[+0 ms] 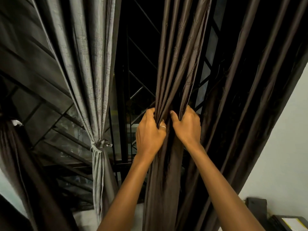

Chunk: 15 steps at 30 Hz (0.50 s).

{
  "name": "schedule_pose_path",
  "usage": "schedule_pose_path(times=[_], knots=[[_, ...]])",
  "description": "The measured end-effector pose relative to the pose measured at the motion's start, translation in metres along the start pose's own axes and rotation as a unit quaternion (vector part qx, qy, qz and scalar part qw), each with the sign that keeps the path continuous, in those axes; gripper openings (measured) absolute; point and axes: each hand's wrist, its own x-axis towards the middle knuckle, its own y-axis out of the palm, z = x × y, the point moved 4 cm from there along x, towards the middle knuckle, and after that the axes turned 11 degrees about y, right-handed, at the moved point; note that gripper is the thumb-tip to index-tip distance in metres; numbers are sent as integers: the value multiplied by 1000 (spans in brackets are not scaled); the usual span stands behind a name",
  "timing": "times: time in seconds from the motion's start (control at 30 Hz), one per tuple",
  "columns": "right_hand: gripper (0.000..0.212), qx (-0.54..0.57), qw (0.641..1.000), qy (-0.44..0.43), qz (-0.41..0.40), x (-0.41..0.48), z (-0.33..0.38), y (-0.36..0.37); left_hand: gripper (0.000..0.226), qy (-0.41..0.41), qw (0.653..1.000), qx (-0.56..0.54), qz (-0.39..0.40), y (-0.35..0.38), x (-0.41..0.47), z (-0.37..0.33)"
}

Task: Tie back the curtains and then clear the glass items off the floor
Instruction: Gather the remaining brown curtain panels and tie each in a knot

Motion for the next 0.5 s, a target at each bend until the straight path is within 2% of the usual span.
schedule_pose_path(times=[0.07,0.17,0.3,0.37,0.5], knots=[[35,-23,1000,8,-9,-5,1,-4,30,38,998,41,-20,-2,-2,-2],[35,-59,998,-3,-22,-20,5,-10,30,67,992,102,-35,-2,-4,-5],[30,-52,998,-29,-14,-46,14,-13,24,77,991,108,-32,-1,-6,-11],[25,-21,999,-25,7,-51,15,-13,25,79,995,65,-13,1,-6,-9],[7,61,995,-8,81,-46,13,-16,41,57,988,-121,78,4,-8,-7]])
